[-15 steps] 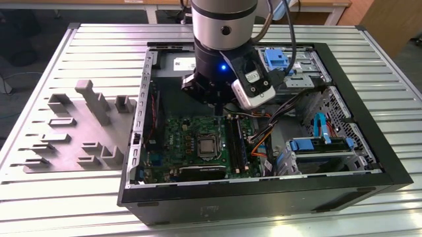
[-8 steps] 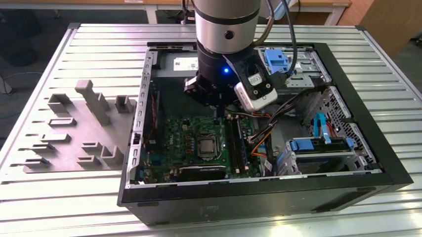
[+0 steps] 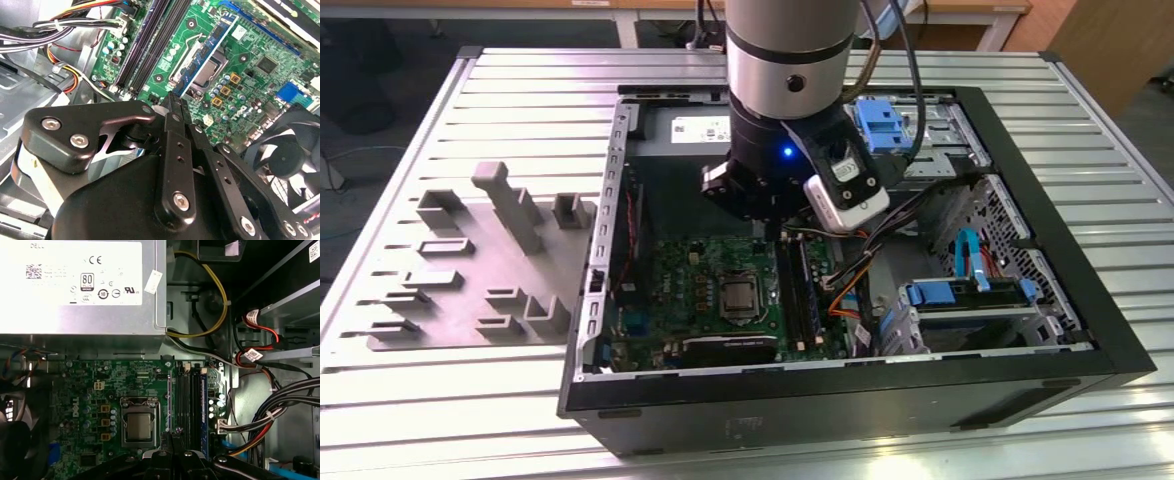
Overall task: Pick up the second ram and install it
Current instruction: 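Insert the second ram into the second slot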
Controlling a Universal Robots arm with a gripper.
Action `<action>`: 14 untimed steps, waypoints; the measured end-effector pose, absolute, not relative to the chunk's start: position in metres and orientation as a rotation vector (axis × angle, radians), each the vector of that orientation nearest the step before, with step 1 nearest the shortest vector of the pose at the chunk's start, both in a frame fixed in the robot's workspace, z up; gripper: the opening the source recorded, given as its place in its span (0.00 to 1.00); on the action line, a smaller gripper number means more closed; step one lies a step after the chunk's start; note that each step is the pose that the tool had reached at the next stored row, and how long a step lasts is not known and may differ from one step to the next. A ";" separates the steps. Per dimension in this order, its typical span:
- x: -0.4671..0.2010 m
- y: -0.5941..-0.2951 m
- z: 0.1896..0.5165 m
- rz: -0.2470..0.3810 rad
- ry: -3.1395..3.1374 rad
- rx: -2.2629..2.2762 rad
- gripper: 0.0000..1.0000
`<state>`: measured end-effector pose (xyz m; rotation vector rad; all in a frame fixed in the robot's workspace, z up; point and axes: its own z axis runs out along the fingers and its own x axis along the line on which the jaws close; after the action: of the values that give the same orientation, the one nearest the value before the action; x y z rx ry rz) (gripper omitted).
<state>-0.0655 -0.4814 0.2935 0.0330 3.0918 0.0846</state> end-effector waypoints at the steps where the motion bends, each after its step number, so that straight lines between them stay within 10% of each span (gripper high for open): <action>1: -0.065 -0.481 0.292 0.085 3.092 0.031 0.11; 14: -0.058 -0.481 0.280 0.085 3.092 0.019 0.11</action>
<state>-0.0577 -0.4814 0.2795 0.0192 3.0922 0.0848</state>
